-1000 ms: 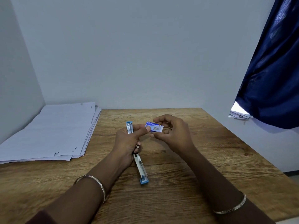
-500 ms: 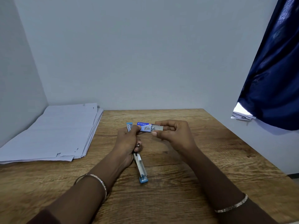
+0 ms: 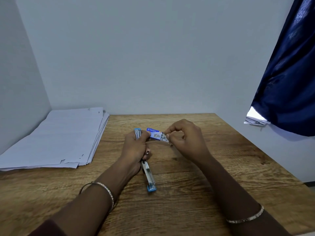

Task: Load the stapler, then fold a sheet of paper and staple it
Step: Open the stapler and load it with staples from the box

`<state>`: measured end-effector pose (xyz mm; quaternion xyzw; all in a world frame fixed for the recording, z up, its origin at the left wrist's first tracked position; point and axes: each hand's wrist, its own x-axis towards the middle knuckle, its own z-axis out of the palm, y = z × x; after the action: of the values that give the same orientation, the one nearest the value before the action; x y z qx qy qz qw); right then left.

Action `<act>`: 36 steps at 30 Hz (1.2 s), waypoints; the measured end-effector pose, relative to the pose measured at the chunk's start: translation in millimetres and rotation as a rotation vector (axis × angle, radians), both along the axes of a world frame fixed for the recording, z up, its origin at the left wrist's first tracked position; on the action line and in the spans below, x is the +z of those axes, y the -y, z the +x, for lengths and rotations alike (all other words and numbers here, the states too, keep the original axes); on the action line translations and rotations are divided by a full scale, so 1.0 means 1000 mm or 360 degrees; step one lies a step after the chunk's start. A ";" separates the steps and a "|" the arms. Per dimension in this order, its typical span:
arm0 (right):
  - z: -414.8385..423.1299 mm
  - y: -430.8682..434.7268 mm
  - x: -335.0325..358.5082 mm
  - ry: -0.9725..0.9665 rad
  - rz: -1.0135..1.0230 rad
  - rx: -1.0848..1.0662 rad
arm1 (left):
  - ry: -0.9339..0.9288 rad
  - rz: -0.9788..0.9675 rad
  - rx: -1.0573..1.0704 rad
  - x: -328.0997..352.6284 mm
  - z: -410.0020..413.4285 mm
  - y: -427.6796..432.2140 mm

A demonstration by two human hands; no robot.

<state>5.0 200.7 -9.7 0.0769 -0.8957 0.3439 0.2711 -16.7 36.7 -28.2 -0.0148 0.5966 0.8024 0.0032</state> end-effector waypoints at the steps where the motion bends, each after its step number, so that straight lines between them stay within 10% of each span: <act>1: 0.000 -0.001 0.000 0.0019 0.0056 -0.0011 | -0.0016 -0.0032 0.0000 -0.001 0.000 0.000; 25: 0.004 -0.003 0.008 0.0317 0.0423 0.0016 | 0.0013 -0.0155 -0.0004 -0.004 -0.003 -0.001; 36: 0.001 -0.012 0.007 0.0019 -0.0387 -0.0003 | 0.0189 0.0123 0.0048 -0.002 -0.008 0.003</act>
<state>6.1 213.1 -2.9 0.0407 -0.8491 0.4502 0.2733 -24.7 33.5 -30.6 -0.0712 0.5637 0.8225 0.0271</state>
